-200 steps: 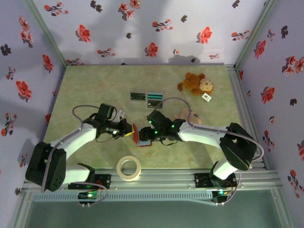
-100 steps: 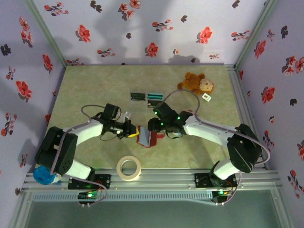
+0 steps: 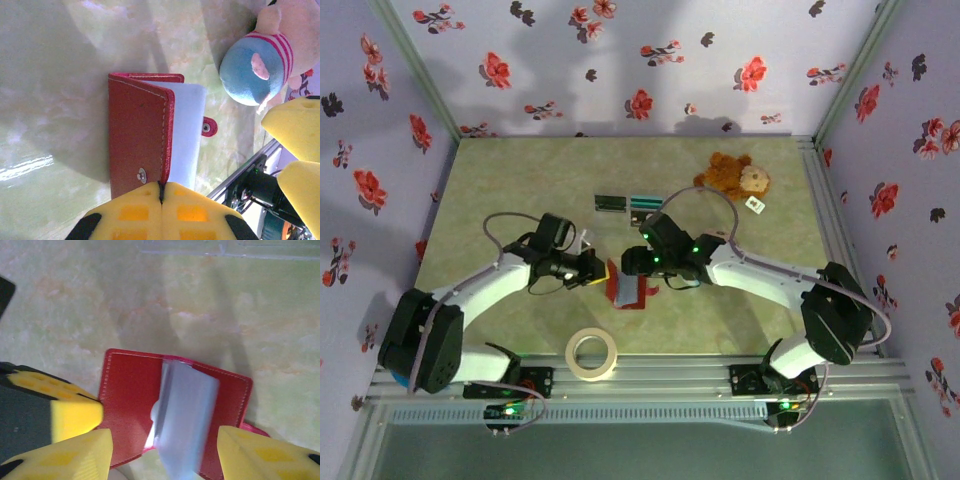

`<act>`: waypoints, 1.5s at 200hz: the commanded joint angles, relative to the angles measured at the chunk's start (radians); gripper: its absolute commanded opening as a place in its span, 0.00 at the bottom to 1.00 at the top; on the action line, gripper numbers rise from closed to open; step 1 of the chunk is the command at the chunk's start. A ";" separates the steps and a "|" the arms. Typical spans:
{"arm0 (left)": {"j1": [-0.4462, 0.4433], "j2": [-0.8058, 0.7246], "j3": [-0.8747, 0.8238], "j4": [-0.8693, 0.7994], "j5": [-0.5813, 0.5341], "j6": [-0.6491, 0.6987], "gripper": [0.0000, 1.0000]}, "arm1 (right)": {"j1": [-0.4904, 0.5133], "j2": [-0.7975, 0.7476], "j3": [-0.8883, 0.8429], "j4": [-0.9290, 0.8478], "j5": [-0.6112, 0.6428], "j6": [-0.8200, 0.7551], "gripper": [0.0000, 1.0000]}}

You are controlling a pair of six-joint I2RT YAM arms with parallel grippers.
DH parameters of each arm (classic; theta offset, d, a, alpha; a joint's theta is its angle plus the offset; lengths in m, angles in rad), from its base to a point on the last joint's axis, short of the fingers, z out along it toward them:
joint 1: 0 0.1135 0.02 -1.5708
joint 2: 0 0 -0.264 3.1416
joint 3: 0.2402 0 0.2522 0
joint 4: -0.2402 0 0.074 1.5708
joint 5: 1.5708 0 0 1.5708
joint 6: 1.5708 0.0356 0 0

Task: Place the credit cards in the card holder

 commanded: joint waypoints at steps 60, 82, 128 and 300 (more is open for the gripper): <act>-0.014 0.070 0.010 0.055 0.088 -0.031 0.00 | -0.036 0.005 0.036 -0.059 0.045 -0.085 0.59; -0.020 0.073 0.026 0.042 0.103 -0.022 0.00 | -0.090 -0.009 0.134 -0.180 0.094 -0.281 0.59; -0.024 0.066 0.091 -0.088 0.087 0.030 0.00 | -0.163 -0.022 0.228 -0.170 0.366 -0.664 0.61; -0.049 -0.001 0.044 -0.125 0.124 0.050 0.00 | -0.562 0.732 0.961 -0.448 -0.493 -1.075 0.37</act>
